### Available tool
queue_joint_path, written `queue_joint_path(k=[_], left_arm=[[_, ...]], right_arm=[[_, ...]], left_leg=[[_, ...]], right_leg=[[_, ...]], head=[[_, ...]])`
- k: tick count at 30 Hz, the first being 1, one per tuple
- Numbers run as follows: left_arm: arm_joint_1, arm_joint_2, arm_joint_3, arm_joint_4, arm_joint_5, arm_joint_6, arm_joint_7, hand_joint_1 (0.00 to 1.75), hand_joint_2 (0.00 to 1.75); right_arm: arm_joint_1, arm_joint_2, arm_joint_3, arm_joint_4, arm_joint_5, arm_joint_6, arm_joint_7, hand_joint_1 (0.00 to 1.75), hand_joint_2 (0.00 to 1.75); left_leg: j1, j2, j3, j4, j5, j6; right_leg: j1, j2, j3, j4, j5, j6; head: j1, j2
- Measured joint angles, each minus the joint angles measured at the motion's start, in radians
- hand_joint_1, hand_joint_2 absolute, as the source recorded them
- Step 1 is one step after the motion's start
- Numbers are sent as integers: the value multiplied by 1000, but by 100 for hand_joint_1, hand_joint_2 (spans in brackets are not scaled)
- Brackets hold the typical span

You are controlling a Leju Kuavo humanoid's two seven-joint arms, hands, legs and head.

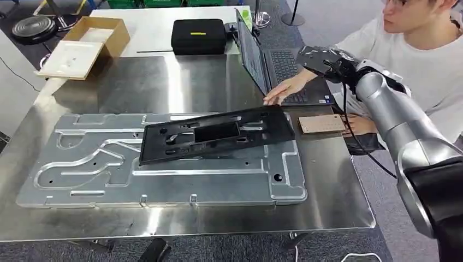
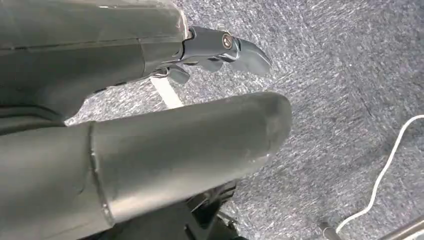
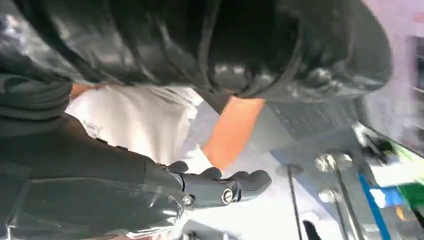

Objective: Take the parts from the cabinet and place them on the table.

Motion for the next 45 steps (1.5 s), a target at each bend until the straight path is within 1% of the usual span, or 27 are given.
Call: queue_joint_path(k=[2, 4, 7, 8, 10, 12, 13, 14, 17, 19, 20, 22, 23, 25, 27, 28, 29, 32, 34, 37, 38, 39, 40, 42, 43, 44, 45], left_arm=[[0, 0, 0, 0, -4, 0, -8, 0, 0], [-1, -2, 0, 0, -5, 1, -15, 0, 0], [2, -3, 0, 0, -5, 3, -23, 0, 0], [5, -3, 0, 0, -4, 6, -24, 0, 0], [9, -3, 0, 0, -2, 9, -25, 0, 0], [10, -3, 0, 0, 1, 12, -26, 0, 0], [11, -3, 0, 0, 2, 13, -27, 0, 0], [11, -3, 0, 0, 2, 14, -28, 0, 0], [15, -3, 0, 0, 2, 14, -29, 0, 0], [17, -3, 0, 0, 2, 15, -29, 0, 0], [18, -3, 0, 0, 1, 15, -29, 0, 0], [21, -3, 0, 0, -2, 13, -28, 0, 0], [21, -3, 0, 0, -5, 11, -27, 0, 0], [21, -3, 0, 0, -8, 8, -25, 0, 0], [18, -3, -1, 0, -12, 5, -25, 0, 0], [17, -3, -1, 0, -14, 5, -25, 0, 0], [14, -3, -1, 0, -15, 5, -23, 0, 0], [12, -4, -2, 0, -16, 3, -16, 0, 0], [12, -5, -2, 0, -16, 1, -13, 0, 0], [9, -8, -3, 0, -16, 0, -8, 0, 0], [11, -8, -3, 0, -16, 0, -7, 0, 0], [12, -8, -3, 0, -16, -1, -7, 0, 0], [13, -8, -3, 0, -16, -1, -7, 0, 0], [12, -8, -3, 0, -16, -1, -7, 0, 0], [11, -10, -3, 0, -16, -1, -7, 0, 0], [10, -13, -3, 0, -16, -1, -7, 0, 0], [9, -13, -3, 0, -16, -2, -7, 0, 0]], right_arm=[[50, -8, -19, -68, -27, -98, -37, 0, 0], [121, -16, -61, -168, -46, -175, -69, 0, 0], [247, -21, -133, -328, -89, -240, -98, 0, 0], [289, -21, -154, -374, -105, -249, -106, 0, 0], [354, -17, -193, -456, -130, -254, -113, 0, 0], [401, -11, -233, -533, -171, -265, -138, 0, 0], [425, -6, -251, -574, -185, -274, -150, 0, 0], [450, 3, -262, -615, -190, -280, -154, 0, 0], [513, 16, -275, -707, -189, -295, -169, 0, 0], [558, 32, -278, -783, -160, -328, -213, 0, 0], [582, 41, -278, -824, -132, -348, -237, 0, 0], [640, 67, -264, -906, -54, -371, -268, 0, 0], [676, 76, -245, -946, 9, -393, -281, 0, 0], [723, 88, -201, -1009, 144, -444, -293, 0, 0], [750, 100, -161, -1060, 220, -481, -298, 0, 0], [758, 105, -152, -1078, 230, -488, -300, 0, 0], [764, 109, -145, -1093, 235, -492, -299, 0, 0], [772, 114, -123, -1122, 283, -505, -299, 0, 0], [773, 119, -103, -1141, 308, -512, -298, 0, 0], [776, 126, -78, -1154, 329, -519, -285, 0, 0], [780, 126, -71, -1156, 333, -519, -282, 0, 0], [784, 126, -63, -1156, 335, -519, -281, 0, 0], [785, 127, -59, -1156, 336, -519, -281, 0, 0], [784, 129, -54, -1160, 336, -519, -280, 0, 0], [783, 129, -52, -1166, 336, -519, -281, 0, 0], [783, 129, -49, -1167, 336, -519, -280, 0, 0], [782, 130, -47, -1171, 336, -521, -280, 0, 0]], left_leg=[[3, 0, 5, -7, 4, 8], [9, 2, 15, -23, 13, 21], [9, 1, 15, -23, 12, 28], [9, 0, 15, -22, 12, 28], [9, -1, 14, -19, 9, 25], [9, -2, 14, -9, 0, 16], [8, -2, 12, -7, -3, 11], [4, -2, 11, -2, -6, 5], [6, -2, 15, -10, -4, -10], [10, 0, 3, 20, -33, -20], [11, 1, -18, 73, -68, -22], [11, 0, -89, 230, -144, -28], [11, 1, -119, 293, -160, -31], [11, 1, -103, 258, -121, -29], [11, 1, -19, 92, -37, -23], [11, 1, 19, 15, -16, -17], [5, 3, 25, -10, -24, -14], [0, -6, 24, -6, -19, -1], [9, -11, 33, -24, -5, 15], [8, -19, 32, -25, -3, 22], [8, -24, 30, -24, -3, 23], [8, -32, 30, -23, -3, 23], [8, -39, 30, -22, -3, 23], [8, -59, 30, -17, -4, 20], [8, -68, 30, -15, -5, 18], [4, -72, 24, -12, -6, 11], [7, -81, 21, -11, -4, 5]], right_leg=[[2, 1, 5, -6, 1, 11], [-2, -3, -5, 28, -30, 21], [-9, -2, -107, 243, -135, 31], [-12, -3, -130, 285, -142, 33], [-20, -3, -110, 236, -94, 37], [-25, -7, -14, 52, -4, 37], [-24, -9, 7, 10, -17, 35], [-15, -6, 5, 3, -10, 28], [-11, -3, 5, 4, -10, 13], [-17, -6, 12, -6, -5, -2], [-17, -10, 12, -6, -6, -12], [-13, -9, 12, -6, -8, -15], [-11, -9, 12, -6, -8, -17], [-10, -8, 12, -5, -9, -17], [-11, -6, 14, -3, -10, -15], [-10, -6, 14, -2, -12, -13], [-3, -10, 12, 5, -15, -7], [-8, -16, 14, -4, -10, 10], [-11, -15, 11, 14, -27, 20], [-13, -10, -76, 212, -142, 28], [-13, -10, -105, 275, -163, 30], [-14, -10, -116, 299, -158, 31], [-14, -10, -102, 272, -134, 30], [-14, 4, -16, 110, -48, 21], [-14, 34, 29, 22, -20, 15], [-14, 68, 39, 1, -37, 13], [-12, 51, 37, -3, -31, 13]], head=[[0, 0], [1, 0], [0, 0], [0, 0], [0, 0], [0, 0], [0, 0], [0, 0], [0, 0], [0, 0], [0, 0], [0, 0], [0, 0], [0, 0], [0, 0], [0, 0], [0, 0], [0, 0], [0, 0], [0, 0], [1, 0], [0, 0], [1, 0], [1, 0], [1, 0], [0, 0], [1, 0]])
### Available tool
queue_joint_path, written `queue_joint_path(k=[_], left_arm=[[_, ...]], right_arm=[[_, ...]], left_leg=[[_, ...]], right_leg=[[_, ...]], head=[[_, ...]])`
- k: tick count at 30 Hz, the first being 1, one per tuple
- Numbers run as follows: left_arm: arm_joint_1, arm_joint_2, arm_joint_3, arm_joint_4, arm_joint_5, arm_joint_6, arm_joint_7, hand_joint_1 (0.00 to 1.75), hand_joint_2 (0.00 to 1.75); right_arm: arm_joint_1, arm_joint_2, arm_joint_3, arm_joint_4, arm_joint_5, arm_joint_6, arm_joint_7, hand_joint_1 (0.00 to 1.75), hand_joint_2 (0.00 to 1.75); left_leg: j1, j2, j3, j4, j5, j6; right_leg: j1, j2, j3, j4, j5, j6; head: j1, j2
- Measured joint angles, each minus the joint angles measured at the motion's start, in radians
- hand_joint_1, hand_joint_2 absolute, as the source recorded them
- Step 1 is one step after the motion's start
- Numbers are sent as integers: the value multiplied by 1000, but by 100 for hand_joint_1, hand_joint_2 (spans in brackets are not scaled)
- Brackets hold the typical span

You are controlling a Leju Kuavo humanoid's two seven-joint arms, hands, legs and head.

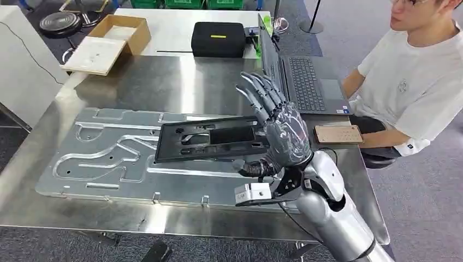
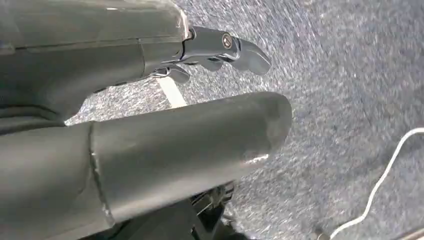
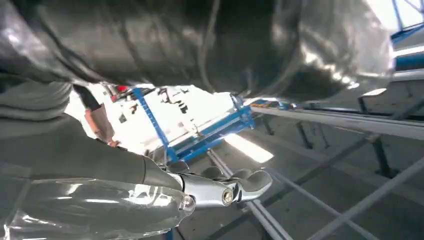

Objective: Take the parts from the cabinet and place them on the table.

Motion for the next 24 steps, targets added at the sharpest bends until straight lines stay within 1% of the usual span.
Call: queue_joint_path(k=[1, 2, 3, 4, 5, 6, 7, 8, 9, 10, 11, 12, 13, 14, 15, 16, 18, 19, 20, 21, 22, 23, 24], left_arm=[[0, -1, 0, 0, 0, 0, 0, 0, 0], [2, -2, 0, 0, 0, 0, -1, 0, 0], [3, -2, 0, 0, -1, -2, 0, 0, 0], [5, -3, -1, 0, -3, -2, 0, 0, 0], [3, -4, -1, 0, -3, -2, 0, 0, 0], [0, -6, -2, 0, -3, -1, 0, 0, 0], [0, -7, -2, 0, -3, -1, 0, 0, 0], [1, -8, -3, 0, -3, -2, 0, 0, 0], [3, -9, -3, 0, -3, -2, 0, 0, 0], [5, -10, -4, 0, -3, -2, 0, 0, 0], [5, -10, -4, 0, -3, -5, 0, 0, 0], [4, -10, -4, 0, -3, -5, 0, 0, 0], [3, -10, -5, 0, -4, -5, 0, 0, 0], [0, -12, -7, 0, -4, -5, 0, 0, 0], [-1, -13, -8, 0, -4, -6, 0, 0, 0], [0, -14, -9, 0, -5, -6, -1, 0, 0], [3, -16, -10, 0, -7, -7, -1, 0, 0], [4, -18, -11, 0, -8, -8, 0, 0, 0], [2, -20, -13, 0, -9, -8, -1, 0, 0], [-2, -21, -14, 0, -9, -8, -1, 0, 0], [-5, -24, -16, 0, -10, -8, -1, 0, 0], [-6, -26, -18, 0, -10, -9, 0, 0, 0], [-6, -26, -18, 0, -11, -10, 0, 0, 0]], right_arm=[[1, 0, 2, 0, 2, -1, 0, 0, 0], [0, 0, 2, 0, 2, -1, 0, 0, 0], [0, 1, 3, -2, 2, -1, 2, 0, 0], [0, 2, 3, -2, 2, -5, 3, 0, 0], [3, 2, 5, -3, 3, -7, 3, 0, 0], [4, 2, 5, -3, 4, -11, 3, 0, 0], [7, 2, 5, -2, 6, -13, 3, 0, 0], [10, 2, 5, -2, 6, -13, 3, 0, 0], [12, 2, 5, -2, 6, -14, 3, 0, 0], [14, 2, 6, -2, 7, -14, 3, 0, 0], [13, 2, 6, -2, 9, -14, 3, 0, 0], [13, 2, 6, -2, 12, -14, 3, 0, 0], [13, 2, 6, -2, 15, -14, 3, 0, 0], [13, 2, 6, -2, 16, -14, 3, 0, 0], [12, 1, 7, -2, 17, -15, 5, 0, 0], [12, 1, 8, -2, 20, -15, 5, 0, 0], [10, 1, 9, -2, 25, -14, 9, 0, 0], [7, 1, 9, -2, 29, -14, 10, 0, 0], [3, 1, 9, -2, 34, -14, 12, 0, 0], [-3, 0, 9, -2, 37, -13, 13, 0, 0], [-5, -3, 9, -2, 39, -11, 15, 0, 0], [-5, -7, 9, -2, 39, -4, 15, 0, 0], [-5, -9, 9, 0, 40, 1, 17, 0, 0]], left_leg=[[4, -6, -2, -1, 2, -5], [6, -15, -2, -8, 5, -13], [1, -26, -4, -11, 7, -21], [2, -4, -8, 6, -5, -22], [-2, 36, -23, 41, -31, -25], [1, 55, -56, 110, -69, -27], [3, 67, -95, 189, -105, -30], [4, 70, -126, 250, -126, -33], [5, 72, -144, 283, -130, -36], [6, 75, -138, 269, -111, -38], [6, 82, -110, 213, -73, -39], [7, 95, -65, 126, -28, -38], [6, 126, -16, 36, 10, -35], [-4, 166, 1, 0, -6, -30], [-6, 147, -2, -4, 2, -17], [-7, 135, -6, -1, 2, -14], [-7, 113, -8, -4, 5, -3], [1, 105, -2, -12, 11, 6], [1, 95, -3, -13, 13, 10], [1, 89, -4, -13, 15, 15], [1, 79, -4, -13, 16, 18], [1, 66, -6, -13, 16, 19], [0, 53, -6, -12, 16, 18]], right_leg=[[5, -7, 0, 1, 0, -1], [7, -13, 1, 1, 0, -6], [0, -26, 6, -11, 6, -15], [-4, -41, 14, -23, 12, -22], [-3, -49, 18, -29, 13, -28], [-1, -64, 18, -29, 12, -31], [2, -76, 18, -29, 11, -32], [3, -88, 18, -29, 10, -34], [3, -100, 18, -28, 9, -35], [3, -111, 18, -28, 7, -33], [2, -122, 19, -26, 5, -31], [2, -132, 20, -23, 2, -29], [2, -141, 22, -18, -3, -24], [10, -149, 21, -14, -8, -18], [12, -155, 19, -9, -10, -13], [14, -166, 20, -10, -10, -11], [13, -184, 25, -11, -12, -1], [6, -170, 22, -4, -22, 7], [2, -118, 13, 24, -44, 12], [1, -87, -16, 87, -84, 14], [0, -72, -51, 163, -120, 15], [-1, -66, -89, 240, -148, 16], [-1, -64, -116, 289, -155, 17]], head=[[-1, 0], [0, 0], [-1, 0], [-1, 0], [-7, 0], [-8, 0], [-8, 0], [-8, 0], [-8, 0], [-8, 0], [-8, 0], [-8, 0], [-8, 0], [-8, 0], [-7, 0], [-7, 0], [-7, 0], [-7, 0], [-6, 0], [-6, 0], [-6, 0], [-6, 0], [-6, 0]])
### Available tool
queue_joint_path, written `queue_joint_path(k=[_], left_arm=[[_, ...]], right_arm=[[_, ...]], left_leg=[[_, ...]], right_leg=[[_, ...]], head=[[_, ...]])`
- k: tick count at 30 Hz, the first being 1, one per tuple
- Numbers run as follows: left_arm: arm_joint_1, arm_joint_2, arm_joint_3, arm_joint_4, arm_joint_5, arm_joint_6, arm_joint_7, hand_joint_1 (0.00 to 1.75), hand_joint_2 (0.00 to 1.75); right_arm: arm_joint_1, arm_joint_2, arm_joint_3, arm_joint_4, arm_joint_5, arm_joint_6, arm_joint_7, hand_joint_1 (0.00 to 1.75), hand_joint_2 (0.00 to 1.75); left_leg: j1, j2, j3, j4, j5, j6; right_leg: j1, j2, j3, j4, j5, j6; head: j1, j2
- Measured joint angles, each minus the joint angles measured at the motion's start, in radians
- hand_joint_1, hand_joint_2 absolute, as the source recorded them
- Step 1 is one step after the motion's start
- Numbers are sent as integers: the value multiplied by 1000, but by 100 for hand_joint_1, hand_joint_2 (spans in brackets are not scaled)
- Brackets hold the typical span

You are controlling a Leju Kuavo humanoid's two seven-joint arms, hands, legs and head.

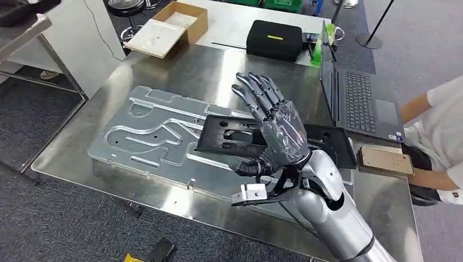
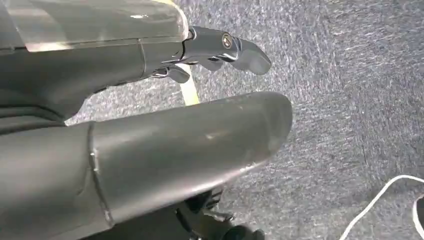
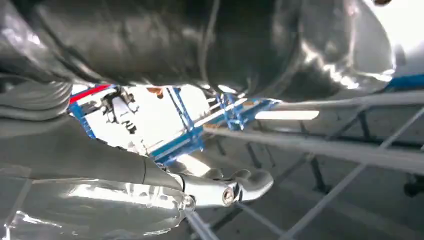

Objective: Take the parts from the cabinet and place them on the table.

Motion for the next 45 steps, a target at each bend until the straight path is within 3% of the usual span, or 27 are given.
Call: queue_joint_path(k=[1, 3, 4, 5, 6, 9, 10, 12, 14, 16, 18, 19, 20, 21, 25, 27, 28, 30, 32, 34, 35, 36, 40, 41, 42, 43, 45], left_arm=[[1, 0, 0, 0, 0, 0, 0, 0, 0], [2, -1, -1, 0, -2, 0, 0, 0, 0], [0, -3, -2, 0, -3, 0, 0, 0, 0], [0, -6, -3, 0, -3, 0, 0, 0, 0], [-3, -7, -5, 0, -3, 0, 0, 0, 0], [1, -8, -5, 0, -3, 0, 1, 0, 0], [2, -6, -5, 0, -3, 0, 1, 0, 0], [1, -7, -6, 0, -3, 0, 0, 0, 0], [-3, -7, -6, 0, -3, 0, 1, 0, 0], [0, -7, -7, 0, -3, 2, 3, 0, 0], [2, -6, -7, 0, -5, 8, 8, 0, 0], [2, -5, -7, 0, -6, 10, 10, 0, 0], [0, -5, -7, 0, -6, 11, 12, 0, 0], [-3, -5, -7, 0, -6, 12, 13, 0, 0], [0, -3, -7, 0, -6, 13, 19, 0, 0], [-3, -2, -7, 0, -6, 13, 21, 0, 0], [-8, -3, -7, 0, -3, 13, 21, 0, 0], [-8, -3, -8, 0, -3, 13, 23, 0, 0], [-4, -3, -8, 0, -3, 13, 26, 0, 0], [-4, -3, -8, 0, -3, 12, 27, 0, 0], [-4, -5, -8, 0, -2, 12, 27, 0, 0], [-5, -6, -8, 0, -2, 12, 27, 0, 0], [1, -6, -8, 0, 0, 12, 27, 0, 0], [3, -5, -8, 0, 0, 11, 27, 0, 0], [2, -5, -8, 0, 1, 11, 27, 0, 0], [-1, -5, -8, 0, 2, 11, 27, 0, 0], [-3, -5, -8, 0, 2, 10, 27, 0, 0]], right_arm=[[-1, -1, 0, 1, 0, 2, 0, 0, 0], [-10, -1, 0, 1, 1, 1, 0, 0, 0], [-16, -1, 0, 1, 2, 2, 0, 0, 0], [-20, -2, 0, 1, 2, 2, 0, 0, 0], [-20, -3, 0, 0, 2, 1, 0, 0, 0], [-25, -4, 0, 1, 4, 2, 0, 0, 0], [-27, -3, 1, 1, 4, 2, 0, 0, 0], [-31, -3, 1, 1, 4, 2, 0, 0, 0], [-29, -5, 2, 1, 4, 2, 0, 0, 0], [-29, -5, 3, 1, 4, 2, 0, 0, 0], [-31, -5, 4, 1, 7, 5, 1, 0, 0], [-34, -5, 4, 1, 9, 6, 2, 0, 0], [-37, -5, 4, 1, 11, 6, 3, 0, 0], [-40, -5, 5, 1, 12, 7, 5, 0, 0], [-52, -4, 20, 1, 18, 18, 11, 0, 0], [-55, -4, 25, 3, 27, 22, 12, 0, 0], [-54, -4, 28, 5, 35, 22, 13, 0, 0], [-50, -4, 40, 15, 41, 22, 15, 0, 0], [-48, -5, 46, 22, 47, 21, 15, 0, 0], [-50, -4, 49, 24, 50, 19, 15, 0, 0], [-52, -4, 49, 24, 50, 18, 15, 0, 0], [-53, -4, 50, 26, 50, 18, 15, 0, 0], [-61, -3, 53, 26, 53, 17, 18, 0, 0], [-64, -3, 55, 26, 53, 17, 18, 0, 0], [-64, -2, 56, 27, 53, 17, 18, 0, 0], [-66, -3, 56, 27, 53, 16, 18, 0, 0], [-65, -3, 56, 28, 54, 16, 18, 0, 0]], left_leg=[[0, -12, 0, 2, 0, 0], [0, -39, 0, 6, -1, -1], [0, -52, 0, 9, -2, -3], [3, -60, -4, 11, -2, -6], [-2, -71, -11, 17, -2, -15], [10, -104, -18, 6, 8, -37], [4, -109, -23, 7, 7, -43], [0, -9, -50, 77, -43, -48], [4, 20, -123, 232, -118, -52], [4, 25, -156, 302, -130, -56], [4, 33, -101, 202, -64, -56], [3, 51, -50, 109, -21, -52], [-1, 99, -10, 28, -6, -45], [-14, 114, -2, 16, -15, -37], [-10, 65, -6, 6, -4, -14], [-3, 47, -3, -2, 3, -3], [-2, 37, -4, -2, 4, 0], [-2, 11, -4, -1, 4, 1], [-2, -14, -4, 3, 4, 1], [-2, -41, -4, 9, 2, -1], [-1, -54, -6, 11, 0, -4], [-6, -61, -12, 14, 1, -11], [0, -102, -21, 5, 10, -39], [1, -78, -23, 18, 0, -40], [-4, -30, -37, 51, -24, -44], [-1, -2, -70, 119, -63, -48], [3, 19, -142, 266, -125, -54]], right_leg=[[0, 1, -3, -1, 16, -1], [-1, 9, 52, -126, 103, -8], [-1, 34, 96, -219, 149, -13], [-4, 91, 119, -274, 150, -18], [-6, 104, 122, -290, 149, -18], [3, 69, 121, -288, 151, -25], [-12, 53, 128, -303, 158, -34], [-7, 26, 136, -310, 161, -44], [0, -7, 135, -309, 158, -48], [0, -35, 134, -307, 155, -49], [0, -60, 135, -302, 149, -47], [0, -71, 137, -298, 145, -44], [3, -80, 139, -295, 140, -39], [11, -88, 138, -291, 137, -34], [11, -121, 145, -294, 132, -16], [-1, -28, 123, -241, 90, -6], [-1, -8, 86, -162, 48, -4], [-2, 0, 11, -16, -2, 0], [-2, 1, 2, -18, 33, -2], [-2, 12, 66, -164, 128, -9], [-2, 50, 104, -254, 166, -15], [-4, 83, 114, -272, 150, -19], [-3, 48, 120, -292, 156, -30], [-9, 31, 127, -303, 161, -36], [-9, 23, 130, -308, 163, -41], [-7, 9, 132, -308, 162, -44], [-2, -19, 132, -306, 158, -48]], head=[[0, 0], [0, 0], [0, 0], [0, 0], [-1, 0], [0, 0], [0, 0], [-5, 0], [-5, 0], [-5, 0], [-5, 0], [-5, 0], [-5, 0], [-5, 0], [-4, 0], [-4, 0], [-3, 0], [-4, 0], [-4, 0], [-4, 0], [-4, 0], [-5, 0], [-4, 0], [-4, 0], [-9, 0], [-9, 0], [-9, 0]])
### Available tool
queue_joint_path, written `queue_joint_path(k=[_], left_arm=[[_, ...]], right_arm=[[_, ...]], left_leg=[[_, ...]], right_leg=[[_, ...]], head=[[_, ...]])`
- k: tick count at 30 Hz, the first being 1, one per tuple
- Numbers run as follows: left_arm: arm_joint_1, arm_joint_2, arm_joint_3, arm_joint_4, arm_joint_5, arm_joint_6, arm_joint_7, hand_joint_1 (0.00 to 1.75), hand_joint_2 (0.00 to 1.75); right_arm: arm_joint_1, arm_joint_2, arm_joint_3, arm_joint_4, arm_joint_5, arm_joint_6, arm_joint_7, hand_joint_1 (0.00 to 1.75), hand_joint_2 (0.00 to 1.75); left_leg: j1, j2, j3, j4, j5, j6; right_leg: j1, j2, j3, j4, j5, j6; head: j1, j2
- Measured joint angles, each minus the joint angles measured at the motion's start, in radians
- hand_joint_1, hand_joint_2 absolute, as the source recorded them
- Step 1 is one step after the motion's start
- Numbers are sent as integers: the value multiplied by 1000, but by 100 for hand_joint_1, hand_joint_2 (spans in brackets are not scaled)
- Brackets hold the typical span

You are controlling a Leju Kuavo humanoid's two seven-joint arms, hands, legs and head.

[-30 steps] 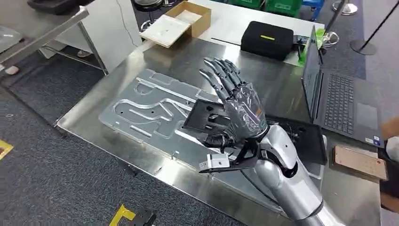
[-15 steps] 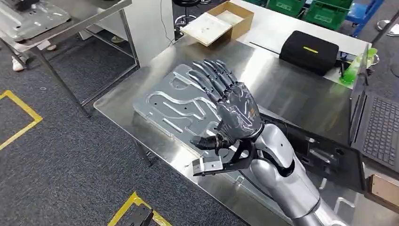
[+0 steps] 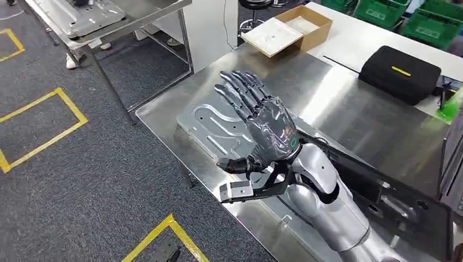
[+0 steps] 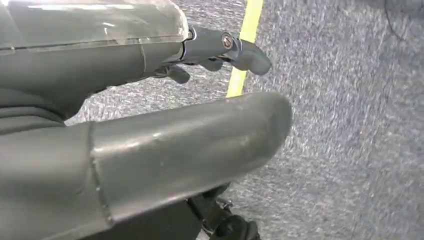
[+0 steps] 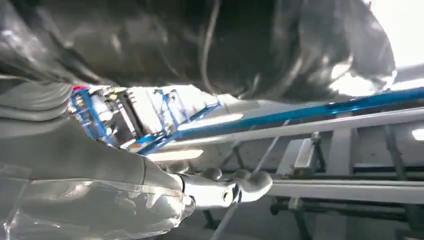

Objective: Take the parts from the cabinet and place them on the table.

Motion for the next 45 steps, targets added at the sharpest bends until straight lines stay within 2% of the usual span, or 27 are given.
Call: queue_joint_path(k=[2, 4, 5, 6, 7, 11, 13, 15, 16, 18, 20, 21, 22, 25, 26, 28, 29, 31, 32, 33, 35, 36, 37, 41, 43, 44, 45], left_arm=[[4, 0, 0, 0, 1, 0, 0, 0, 0], [4, 1, 0, 0, 1, 0, 0, 0, 0], [3, 1, 0, 0, 1, 0, 0, 0, 0], [0, 1, 0, 0, 2, 0, 0, 0, 0], [-3, 1, 0, 0, 2, 0, 0, 0, 0], [3, 2, 0, 0, 2, 0, 0, 0, 0], [1, 2, 0, 0, 2, 0, 0, 0, 0], [-3, 2, -1, 0, 2, 0, 0, 0, 0], [-2, 2, -1, 0, 2, -1, 0, 0, 0], [1, 2, -1, 0, 2, -1, 0, 0, 0], [-1, 2, -2, 0, 2, -1, 0, 0, 0], [-1, 2, -3, 0, 1, -2, 0, 0, 0], [-3, 1, -4, 0, 1, -2, 0, 0, 0], [2, 2, -5, 0, 1, -1, 0, 0, 0], [2, 3, -5, 0, 2, -1, 0, 0, 0], [2, 5, -6, 0, 1, -2, 0, 0, 0], [-1, 5, -6, 0, 1, -1, 0, 0, 0], [-2, 5, -6, 0, 2, -1, 0, 0, 0], [0, 5, -6, 0, 2, -1, 0, 0, 0], [1, 6, -6, 0, 2, -1, 0, 0, 0], [0, 8, -6, 0, 5, 1, 0, 0, 0], [-1, 8, -6, 0, 5, 1, 0, 0, 0], [-4, 8, -6, 0, 5, 1, 0, 0, 0], [-3, 9, -6, 0, 6, 1, 0, 0, 0], [-3, 8, -6, 0, 7, 1, 0, 0, 0], [-7, 8, -6, 0, 8, 1, 0, 0, 0], [-8, 8, -6, 0, 9, 1, -1, 0, 0]], right_arm=[[0, 0, 0, 1, 0, 0, 0, 0, 0], [-1, 0, 0, 1, 0, 0, 0, 0, 0], [-3, 0, 1, 1, 0, 0, 0, 0, 0], [-5, 0, 1, 1, 0, 0, 0, 0, 0], [-8, 0, 1, 1, 1, 0, 0, 0, 0], [-9, 0, 2, 0, 2, -1, 3, 0, 0], [-11, 0, 3, 0, 3, -5, 5, 0, 0], [-6, -2, 3, 0, 3, -5, 6, 0, 0], [-4, -2, 3, 1, 3, -5, 9, 0, 0], [-3, -3, 3, 1, 4, -5, 10, 0, 0], [-5, -3, 3, 1, 5, -5, 10, 0, 0], [-6, -3, 3, 1, 5, -5, 10, 0, 0], [-7, -3, 3, 1, 6, -4, 11, 0, 0], [-10, -3, 4, 1, 7, -3, 11, 0, 0], [-12, -2, 5, 1, 7, -2, 11, 0, 0], [-16, 0, 8, 1, 8, 0, 11, 0, 0], [-16, 0, 9, 1, 10, 0, 11, 0, 0], [-15, 0, 10, 5, 10, 0, 11, 0, 0], [-14, 0, 13, 8, 10, 0, 11, 0, 0], [-14, 0, 14, 9, 10, 0, 11, 0, 0], [-14, 0, 16, 10, 10, -1, 11, 0, 0], [-15, 1, 16, 10, 10, -1, 11, 0, 0], [-15, 1, 16, 10, 10, -2, 11, 0, 0], [-17, 3, 16, 10, 10, -3, 11, 0, 0], [-18, 3, 17, 9, 10, -4, 11, 0, 0], [-18, 3, 17, 9, 10, -4, 11, 0, 0], [-15, 3, 17, 11, 10, -4, 11, 0, 0]], left_leg=[[2, 6, -18, 35, 8, -4], [3, 21, 52, -101, 91, -5], [3, 47, 97, -186, 129, -3], [-6, 91, 120, -235, 120, -1], [-10, 83, 122, -245, 123, 15], [-5, 40, 122, -255, 131, 41], [-3, 23, 123, -260, 135, 50], [-3, 1, 121, -259, 136, 55], [-3, -12, 121, -258, 136, 55], [-4, -39, 121, -256, 136, 54], [-4, -66, 123, -252, 135, 53], [-1, -75, 121, -252, 135, 50], [-8, -87, 114, -245, 134, 44], [1, -114, 107, -254, 144, 23], [-2, -123, 106, -251, 145, 18], [-7, -30, 76, -183, 97, 10], [-3, -11, 43, -114, 60, 6], [2, 3, -23, 20, 8, 0], [3, 6, -32, 38, 12, -2], [4, 9, -16, 7, 39, -3], [4, 29, 66, -144, 117, 0], [1, 74, 111, -227, 139, 5], [-18, 105, 121, -246, 124, 13], [-12, 53, 116, -255, 131, 38], [-3, 34, 123, -264, 139, 51], [-3, 23, 121, -264, 140, 55], [-3, 11, 121, -264, 140, 56]], right_leg=[[1, -25, 0, 2, -4, 0], [0, -49, 3, 9, -12, 5], [0, -58, 6, 13, -17, 8], [7, -66, 7, 16, -22, 15], [13, -74, 5, 21, -26, 21], [12, -109, 10, 19, -37, 39], [3, -19, -21, 103, -94, 46], [1, 14, -95, 254, -160, 50], [1, 18, -123, 304, -170, 50], [1, 21, -117, 271, -118, 46], [1, 50, -46, 106, -19, 37], [1, 90, -22, 43, -8, 30], [-1, 95, -12, 23, -12, 29], [7, 70, -11, 24, -12, 25], [-9, 57, -7, 10, -5, 16], [-5, 33, 3, 1, -2, 5], [-2, 19, 3, 2, -3, 3], [0, -7, 2, 4, -6, 0], [0, -19, 2, 5, -7, 1], [0, -32, 3, 6, -10, 2], [0, -53, 7, 10, -17, 7], [3, -62, 11, 12, -21, 12], [13, -71, 10, 14, -26, 19], [15, -111, 22, 10, -32, 37], [5, -22, 3, 59, -73, 47], [4, 6, -34, 137, -115, 48], [3, 16, -71, 215, -150, 50]], head=[[0, 0], [0, 0], [0, 0], [0, 0], [2, 0], [1, 0], [2, 0], [2, 0], [2, 0], [2, 0], [2, 0], [2, 0], [2, 0], [2, 0], [2, 0], [-3, 0], [-2, 0], [-2, 0], [-3, 0], [-3, 0], [-3, 0], [-3, 0], [-3, 0], [-2, 0], [-1, 0], [0, 0], [-1, 0]])
